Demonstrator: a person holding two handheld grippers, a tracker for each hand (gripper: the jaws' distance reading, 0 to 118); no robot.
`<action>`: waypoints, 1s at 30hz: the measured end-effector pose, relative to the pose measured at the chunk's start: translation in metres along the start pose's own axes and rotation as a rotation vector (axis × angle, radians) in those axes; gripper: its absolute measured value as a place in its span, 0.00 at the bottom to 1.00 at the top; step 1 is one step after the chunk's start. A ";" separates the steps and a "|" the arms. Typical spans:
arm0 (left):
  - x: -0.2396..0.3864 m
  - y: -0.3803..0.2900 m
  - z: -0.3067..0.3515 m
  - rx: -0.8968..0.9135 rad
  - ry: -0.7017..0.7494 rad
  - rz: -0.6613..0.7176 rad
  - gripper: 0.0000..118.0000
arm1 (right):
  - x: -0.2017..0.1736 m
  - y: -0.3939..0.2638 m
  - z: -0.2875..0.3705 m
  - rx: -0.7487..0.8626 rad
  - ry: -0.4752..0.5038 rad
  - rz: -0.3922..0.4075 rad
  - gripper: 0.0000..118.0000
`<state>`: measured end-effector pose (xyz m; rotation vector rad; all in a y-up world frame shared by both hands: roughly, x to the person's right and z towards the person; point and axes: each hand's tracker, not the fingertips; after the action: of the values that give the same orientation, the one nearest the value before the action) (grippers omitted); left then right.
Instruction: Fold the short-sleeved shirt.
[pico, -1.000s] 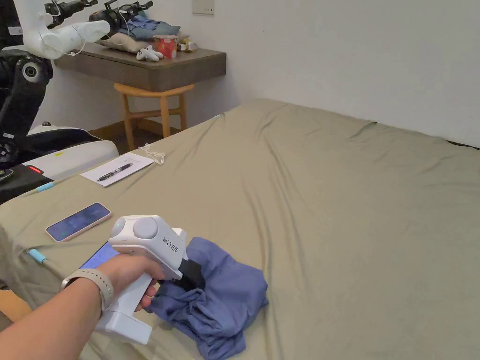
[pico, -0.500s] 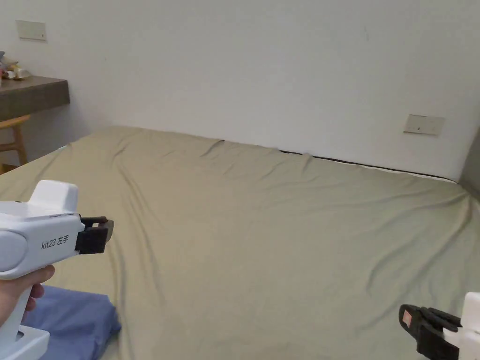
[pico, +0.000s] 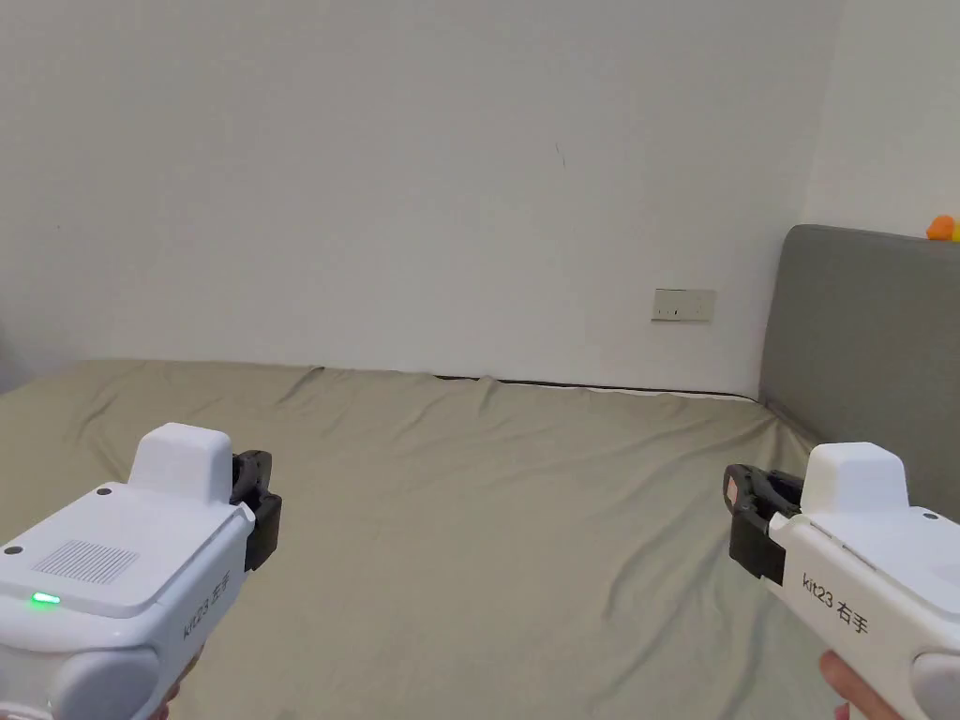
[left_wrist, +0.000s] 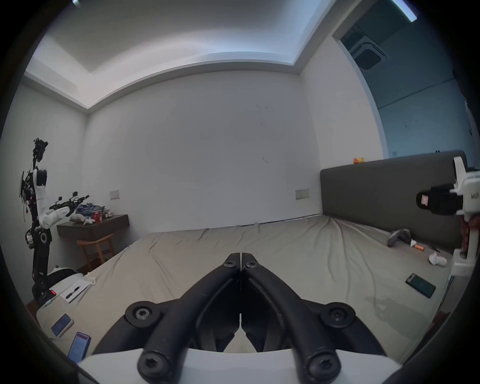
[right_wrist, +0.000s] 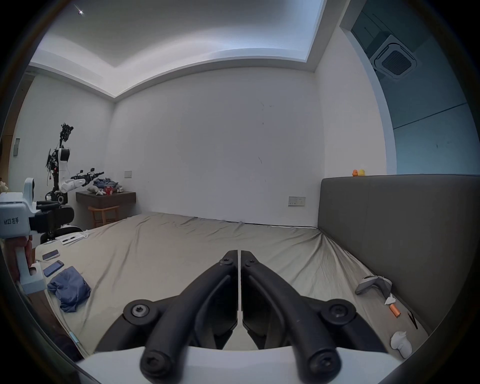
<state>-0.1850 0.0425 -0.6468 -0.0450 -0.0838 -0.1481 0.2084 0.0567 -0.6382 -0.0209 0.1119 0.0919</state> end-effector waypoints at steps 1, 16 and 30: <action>0.002 -0.004 -0.002 -0.002 -0.002 -0.007 0.00 | 0.000 -0.003 0.001 0.002 -0.016 -0.009 0.02; 0.004 -0.015 -0.015 -0.033 0.022 0.009 0.65 | -0.003 -0.019 -0.013 -0.050 -0.013 -0.006 0.73; 0.004 -0.016 -0.019 -0.071 0.012 0.043 1.00 | -0.004 -0.008 -0.012 -0.094 -0.055 -0.157 1.00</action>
<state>-0.1818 0.0247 -0.6652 -0.1166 -0.0656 -0.1083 0.2040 0.0480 -0.6499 -0.1208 0.0502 -0.0595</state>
